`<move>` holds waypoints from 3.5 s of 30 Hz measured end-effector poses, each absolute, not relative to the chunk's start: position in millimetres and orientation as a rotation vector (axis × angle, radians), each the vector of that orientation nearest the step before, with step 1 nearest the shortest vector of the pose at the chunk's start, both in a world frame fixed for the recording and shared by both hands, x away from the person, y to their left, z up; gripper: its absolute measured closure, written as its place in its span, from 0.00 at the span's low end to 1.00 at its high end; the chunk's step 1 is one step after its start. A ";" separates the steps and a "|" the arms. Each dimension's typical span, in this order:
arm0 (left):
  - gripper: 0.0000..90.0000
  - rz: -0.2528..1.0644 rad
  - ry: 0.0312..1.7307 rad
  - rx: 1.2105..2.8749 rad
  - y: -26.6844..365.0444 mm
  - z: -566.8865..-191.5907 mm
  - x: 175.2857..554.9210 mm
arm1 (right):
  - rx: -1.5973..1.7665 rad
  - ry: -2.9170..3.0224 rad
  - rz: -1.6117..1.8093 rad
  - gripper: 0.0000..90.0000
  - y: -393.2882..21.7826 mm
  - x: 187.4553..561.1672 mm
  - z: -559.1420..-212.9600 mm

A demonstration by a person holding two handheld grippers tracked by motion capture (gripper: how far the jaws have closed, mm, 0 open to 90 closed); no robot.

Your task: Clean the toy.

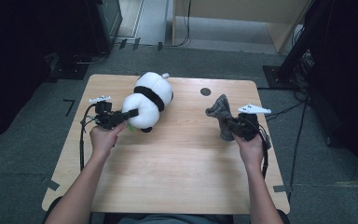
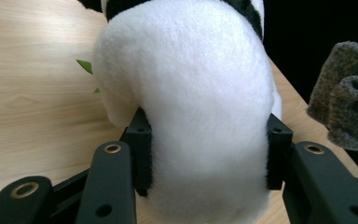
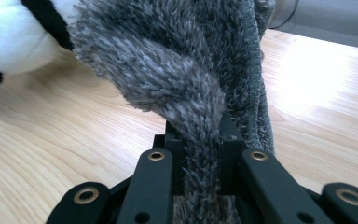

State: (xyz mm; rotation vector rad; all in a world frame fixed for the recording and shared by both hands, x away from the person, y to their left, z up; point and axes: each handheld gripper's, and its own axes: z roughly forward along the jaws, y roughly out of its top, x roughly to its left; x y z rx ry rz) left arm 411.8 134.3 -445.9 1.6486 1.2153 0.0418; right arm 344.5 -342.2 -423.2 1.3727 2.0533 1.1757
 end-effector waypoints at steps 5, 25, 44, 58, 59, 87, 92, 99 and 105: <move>0.58 0.056 1.242 1.633 149.7 -447.3 415.7 | 1.407 2.039 1.156 0.90 -356.3 345.0 -426.5; 0.57 0.084 1.344 1.610 193.3 -472.6 434.3 | 1.557 2.066 1.041 0.88 -375.4 375.6 -481.3; 0.32 0.186 1.273 1.688 193.9 -480.9 437.2 | 1.583 2.075 0.977 0.81 -377.7 386.5 -504.2; 0.17 0.209 1.235 1.793 187.3 -466.3 436.6 | 1.574 2.095 0.964 0.55 -378.0 384.3 -502.0; 0.17 0.208 1.233 1.799 187.1 -465.5 436.3 | 1.576 2.091 0.963 0.53 -377.8 384.0 -501.7; 0.14 0.317 1.144 1.793 183.7 -431.0 411.0 | 1.573 2.074 1.010 0.45 -376.1 372.7 -479.3; 0.15 0.294 1.103 1.794 174.9 -424.7 404.9 | 1.557 2.077 1.014 0.45 -372.3 366.9 -471.9; 0.15 0.281 1.042 1.842 153.2 -422.6 398.1 | 1.536 2.075 1.024 0.45 -365.6 360.8 -465.7; 0.15 0.262 1.004 1.873 137.6 -422.9 394.0 | 1.522 2.052 1.034 0.45 -362.9 353.1 -458.3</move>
